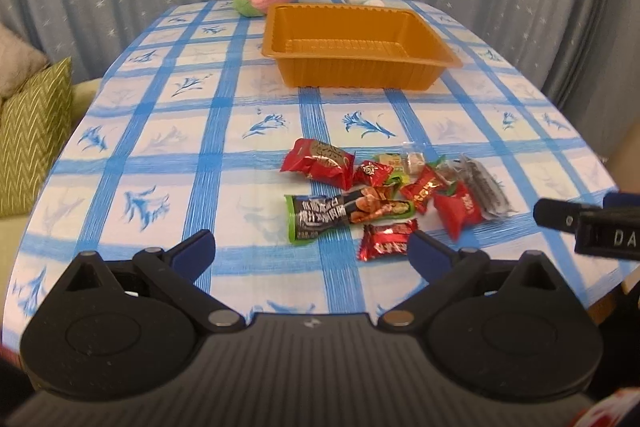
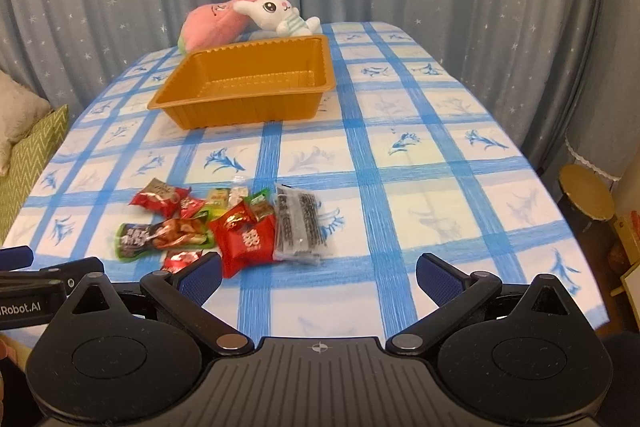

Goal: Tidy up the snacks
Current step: 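Grasp the dark snack stick with the left tool while the right tool grasps the clear seaweed packet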

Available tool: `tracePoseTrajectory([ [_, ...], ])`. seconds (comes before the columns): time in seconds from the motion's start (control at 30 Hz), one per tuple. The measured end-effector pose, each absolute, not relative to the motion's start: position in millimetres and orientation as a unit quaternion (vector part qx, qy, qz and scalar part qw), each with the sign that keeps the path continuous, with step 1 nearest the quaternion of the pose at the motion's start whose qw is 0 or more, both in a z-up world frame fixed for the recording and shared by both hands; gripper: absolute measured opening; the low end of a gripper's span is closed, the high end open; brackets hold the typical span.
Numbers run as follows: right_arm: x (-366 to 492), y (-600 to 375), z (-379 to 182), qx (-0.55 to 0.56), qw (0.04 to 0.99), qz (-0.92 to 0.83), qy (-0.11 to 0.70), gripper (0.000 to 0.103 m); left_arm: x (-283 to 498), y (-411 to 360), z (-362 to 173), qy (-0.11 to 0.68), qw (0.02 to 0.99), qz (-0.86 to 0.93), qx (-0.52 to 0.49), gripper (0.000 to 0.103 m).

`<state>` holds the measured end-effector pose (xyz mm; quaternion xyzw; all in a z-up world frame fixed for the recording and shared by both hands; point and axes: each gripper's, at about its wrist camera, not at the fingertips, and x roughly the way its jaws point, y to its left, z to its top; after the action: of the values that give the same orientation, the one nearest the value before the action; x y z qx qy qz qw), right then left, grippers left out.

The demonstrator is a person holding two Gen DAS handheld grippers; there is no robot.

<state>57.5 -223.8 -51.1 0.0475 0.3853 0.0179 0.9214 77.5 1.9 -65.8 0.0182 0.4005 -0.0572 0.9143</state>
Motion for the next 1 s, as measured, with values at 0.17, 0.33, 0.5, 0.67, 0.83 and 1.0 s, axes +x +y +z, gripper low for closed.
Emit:
tracePoseTrajectory([
  [0.17, 84, -227, -68, 0.051, 0.920, 0.027, 0.389, 0.070, 99, 1, -83, 0.394, 0.914, -0.087, 0.047, 0.095],
  [0.33, 107, -230, -82, 0.061, 0.917, 0.039, 0.393, 0.070, 116, 1, -94, 0.390, 0.911, -0.115, 0.068, 0.092],
  [0.5, 127, -229, -93, 0.066, 0.910, 0.053, 0.405, 0.064, 129, 0, -102, 0.385, 0.908, -0.139, 0.091, 0.089],
  [0.67, 138, -228, -106, 0.070, 0.900, 0.053, 0.427, 0.053, 140, 2, -106, 0.386, 0.905, -0.154, 0.095, 0.085],
  [0.83, 143, -229, -114, 0.070, 0.896, 0.056, 0.435, 0.045, 146, 0, -108, 0.382, 0.900, -0.183, 0.104, 0.082],
  [1.0, 141, -221, -113, 0.027, 0.901, 0.047, 0.431, 0.038, 146, -6, -110, 0.376, 0.892, -0.210, 0.136, 0.074],
])
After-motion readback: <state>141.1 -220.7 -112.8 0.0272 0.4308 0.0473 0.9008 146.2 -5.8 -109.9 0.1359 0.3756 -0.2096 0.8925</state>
